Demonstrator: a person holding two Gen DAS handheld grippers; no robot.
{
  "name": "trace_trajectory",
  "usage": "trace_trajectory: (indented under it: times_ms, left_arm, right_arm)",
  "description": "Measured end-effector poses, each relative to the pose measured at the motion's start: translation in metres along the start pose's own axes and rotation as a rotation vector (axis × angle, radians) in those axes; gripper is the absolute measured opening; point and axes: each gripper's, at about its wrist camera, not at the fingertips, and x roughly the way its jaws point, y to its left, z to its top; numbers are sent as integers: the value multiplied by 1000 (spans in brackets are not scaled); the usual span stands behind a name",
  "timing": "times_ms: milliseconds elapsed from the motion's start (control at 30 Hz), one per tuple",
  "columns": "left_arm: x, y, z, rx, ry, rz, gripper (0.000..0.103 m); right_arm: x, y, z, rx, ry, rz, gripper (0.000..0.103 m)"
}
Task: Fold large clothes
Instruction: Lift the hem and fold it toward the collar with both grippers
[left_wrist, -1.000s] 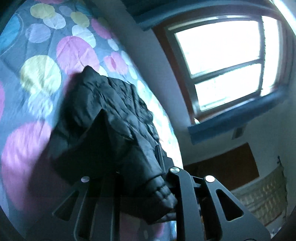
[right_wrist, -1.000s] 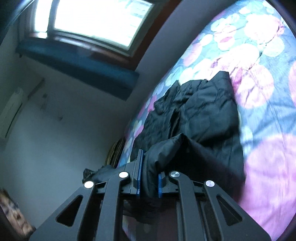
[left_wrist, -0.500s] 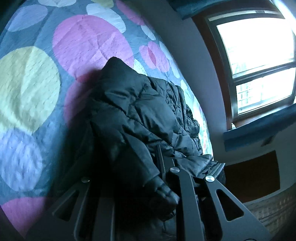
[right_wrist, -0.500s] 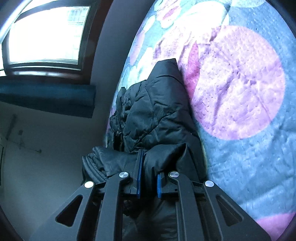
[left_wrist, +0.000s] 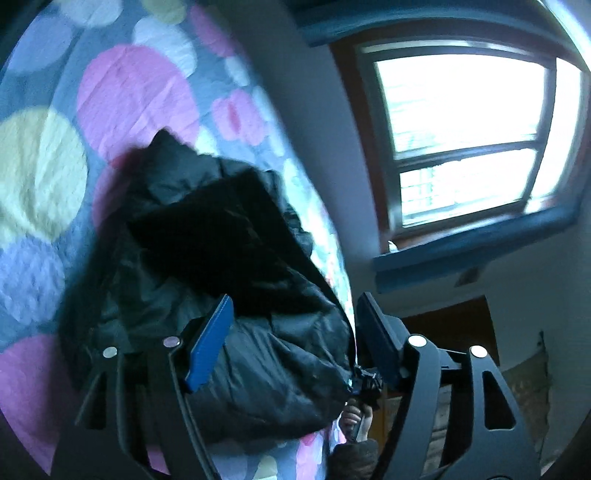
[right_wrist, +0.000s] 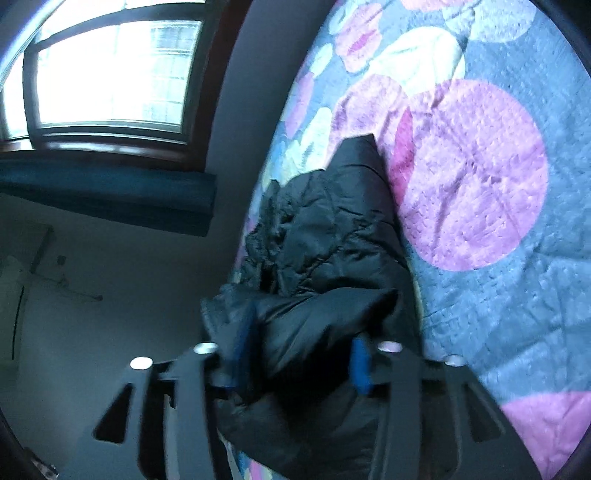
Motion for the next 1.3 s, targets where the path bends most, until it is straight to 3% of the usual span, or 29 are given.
trace_trajectory:
  times_ms: [200,333,500,733,933,967,1000,1033,1300]
  left_arm:
    - [-7,-22,-9,248,-19,157,79]
    - [-2,-28,-15,444,13,284,79]
    - [8,-33,-10,621,32,324,80]
    - [27,-24,16,637,74,319,80]
    - [44,-18,37,643,90,328,80]
    - [44,-18,39,639,90,322,80]
    - [46,-17,44,631,94,312,80]
    - [47,-16,47,623,96,307,80]
    - [46,-7,63,589,99,280,80]
  right_arm:
    - [-27,26,-2,-152,-62,-46,71]
    - [-27,48,-4,-337,-51,-173,74]
    - [-13,60,-1,-525,-13,-297,74]
    - [14,66,8,-678,53,-297,75]
    - [28,68,12,-695,65,-284,75]
    - [28,68,11,-698,56,-283,72]
    - [30,68,12,-695,49,-283,60]
    - [31,68,13,-689,47,-284,55]
    - [33,67,11,-698,57,-284,50]
